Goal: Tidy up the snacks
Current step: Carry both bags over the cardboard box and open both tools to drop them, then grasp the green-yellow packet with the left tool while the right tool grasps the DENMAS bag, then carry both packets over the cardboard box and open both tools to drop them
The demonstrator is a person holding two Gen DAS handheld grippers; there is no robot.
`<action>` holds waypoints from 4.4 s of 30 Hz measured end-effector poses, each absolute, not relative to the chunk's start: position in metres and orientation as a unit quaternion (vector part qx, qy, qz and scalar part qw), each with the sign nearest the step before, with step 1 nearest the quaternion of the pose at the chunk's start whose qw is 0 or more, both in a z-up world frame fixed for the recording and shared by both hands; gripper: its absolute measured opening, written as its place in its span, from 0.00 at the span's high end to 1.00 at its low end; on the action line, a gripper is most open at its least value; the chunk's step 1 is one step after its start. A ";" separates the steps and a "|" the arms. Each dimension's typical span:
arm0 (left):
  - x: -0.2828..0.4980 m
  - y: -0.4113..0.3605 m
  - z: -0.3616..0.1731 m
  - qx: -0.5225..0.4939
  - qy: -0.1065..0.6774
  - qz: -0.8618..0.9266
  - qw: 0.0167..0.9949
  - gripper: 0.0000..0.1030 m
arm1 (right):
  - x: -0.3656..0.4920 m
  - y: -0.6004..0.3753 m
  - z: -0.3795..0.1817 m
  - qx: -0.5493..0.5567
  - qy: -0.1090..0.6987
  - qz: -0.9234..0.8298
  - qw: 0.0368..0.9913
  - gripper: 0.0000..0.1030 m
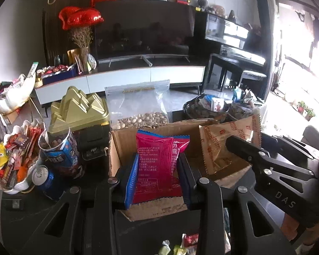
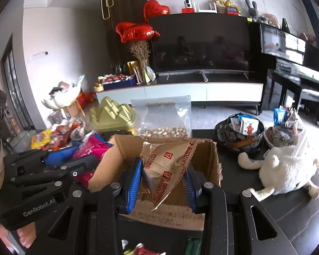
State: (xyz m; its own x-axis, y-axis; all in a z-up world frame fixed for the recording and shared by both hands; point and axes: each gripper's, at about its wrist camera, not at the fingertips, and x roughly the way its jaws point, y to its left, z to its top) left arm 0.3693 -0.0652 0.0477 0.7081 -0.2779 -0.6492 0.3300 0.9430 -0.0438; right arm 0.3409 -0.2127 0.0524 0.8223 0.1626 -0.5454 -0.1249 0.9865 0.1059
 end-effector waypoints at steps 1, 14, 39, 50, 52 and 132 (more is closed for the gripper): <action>0.373 -0.066 0.045 0.038 0.348 -0.162 0.923 0.65 | 0.345 -0.213 0.051 0.033 0.291 0.077 0.953 0.63; 0.360 -0.050 0.046 0.047 0.328 -0.106 0.937 0.32 | 0.348 -0.219 0.034 0.025 0.308 0.037 0.950 0.37; 0.226 -0.040 0.053 0.050 0.286 -0.132 0.948 0.26 | 0.218 -0.207 0.040 0.020 0.283 0.054 0.957 0.37; 0.188 -0.041 0.024 0.072 0.281 -0.131 0.948 0.26 | 0.187 -0.207 0.000 0.025 0.320 0.056 0.946 0.37; 0.185 -0.041 0.017 0.072 0.286 -0.135 0.946 0.26 | 0.184 -0.207 -0.008 0.024 0.327 0.055 0.943 0.37; 0.247 -0.071 -0.111 0.063 0.448 -0.224 0.864 0.79 | 0.212 -0.221 -0.112 0.089 0.430 0.054 0.897 0.67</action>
State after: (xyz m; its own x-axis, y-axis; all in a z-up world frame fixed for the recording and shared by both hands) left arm 0.2471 -0.0713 -0.1112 0.4992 -0.3298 -0.8013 0.4423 0.8922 -0.0917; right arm 0.2122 -0.2211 -0.1123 0.6248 0.1738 -0.7612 -0.0199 0.9782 0.2069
